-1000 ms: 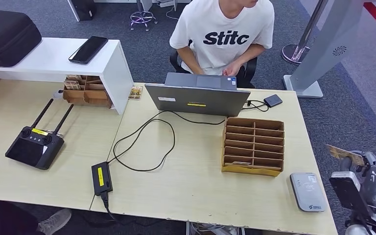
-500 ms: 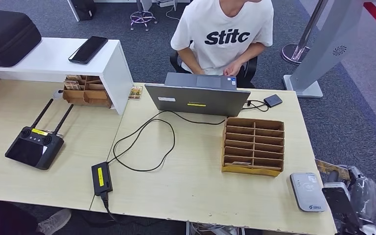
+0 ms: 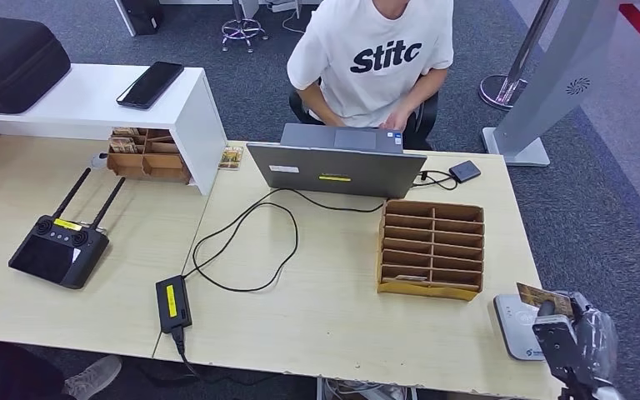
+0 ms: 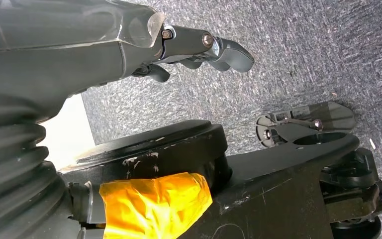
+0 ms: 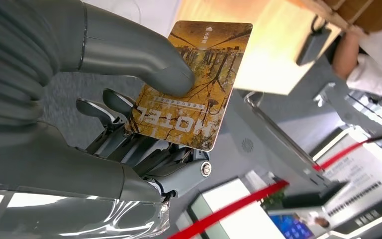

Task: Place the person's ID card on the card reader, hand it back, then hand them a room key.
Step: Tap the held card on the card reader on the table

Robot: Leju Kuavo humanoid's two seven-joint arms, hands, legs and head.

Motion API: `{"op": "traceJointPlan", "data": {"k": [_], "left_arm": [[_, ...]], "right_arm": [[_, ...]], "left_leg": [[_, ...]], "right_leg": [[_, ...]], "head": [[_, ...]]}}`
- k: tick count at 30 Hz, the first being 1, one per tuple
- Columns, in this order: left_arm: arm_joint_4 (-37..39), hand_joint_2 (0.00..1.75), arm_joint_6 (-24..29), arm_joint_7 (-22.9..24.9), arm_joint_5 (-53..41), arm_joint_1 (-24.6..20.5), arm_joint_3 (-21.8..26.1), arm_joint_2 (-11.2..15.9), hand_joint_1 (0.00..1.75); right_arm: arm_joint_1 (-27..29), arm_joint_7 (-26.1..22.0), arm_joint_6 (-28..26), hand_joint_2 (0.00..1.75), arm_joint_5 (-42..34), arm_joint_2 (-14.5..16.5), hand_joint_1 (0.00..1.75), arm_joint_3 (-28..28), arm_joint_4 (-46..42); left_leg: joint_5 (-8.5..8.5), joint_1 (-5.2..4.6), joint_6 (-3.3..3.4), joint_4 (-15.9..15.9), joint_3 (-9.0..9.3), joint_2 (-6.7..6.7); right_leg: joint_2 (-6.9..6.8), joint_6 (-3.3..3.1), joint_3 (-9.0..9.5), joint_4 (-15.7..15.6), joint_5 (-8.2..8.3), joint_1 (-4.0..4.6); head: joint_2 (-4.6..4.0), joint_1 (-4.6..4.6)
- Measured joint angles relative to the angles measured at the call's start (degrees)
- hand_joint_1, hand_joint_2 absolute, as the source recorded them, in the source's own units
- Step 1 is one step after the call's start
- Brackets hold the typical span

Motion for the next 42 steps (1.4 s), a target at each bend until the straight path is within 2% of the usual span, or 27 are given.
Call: {"op": "traceJointPlan", "data": {"k": [9, 21, 33, 42], "left_arm": [[0.00, 1.75, -0.03, 0.00, 0.04, 0.01, 0.00, -0.02, 0.00], [0.00, 1.75, -0.05, 0.00, 0.16, 0.02, -0.01, -0.04, 0.00], [0.00, 1.75, -0.07, -0.01, 0.33, 0.02, -0.01, -0.04, 0.00], [0.00, 1.75, -0.07, -0.02, 0.57, 0.02, 0.00, -0.04, 0.00]], "right_arm": [[-0.22, -0.36, 1.12, 1.75, -0.45, 2.10, 1.75, 1.37, 4.34], [-0.36, -0.37, 1.86, 1.75, -0.68, 2.79, 1.75, 1.81, 7.67], [-0.58, -0.50, 1.87, 1.75, -1.03, 2.97, 1.75, 1.74, 8.13], [0.08, -1.40, 4.17, 1.75, -5.06, 3.10, 1.75, -0.05, 5.95]], "left_leg": [[0.00, 0.00, 0.00, -0.01, 0.00, 0.00], [0.00, 0.00, 0.00, -0.01, 0.01, 0.00], [0.02, 0.00, -0.02, -0.01, 0.03, 0.01], [0.02, 0.00, -0.02, 0.00, 0.03, 0.00]], "right_leg": [[0.00, 0.00, 0.00, 0.01, 0.00, 0.00], [0.00, 0.00, 0.00, 0.01, 0.00, 0.00], [0.00, 0.00, 0.03, 0.01, 0.00, 0.00], [0.00, 0.00, 0.02, 0.01, 0.00, -0.01]], "head": [[0.00, 0.01], [0.00, 0.00], [0.00, 0.01], [0.00, 0.01]]}}
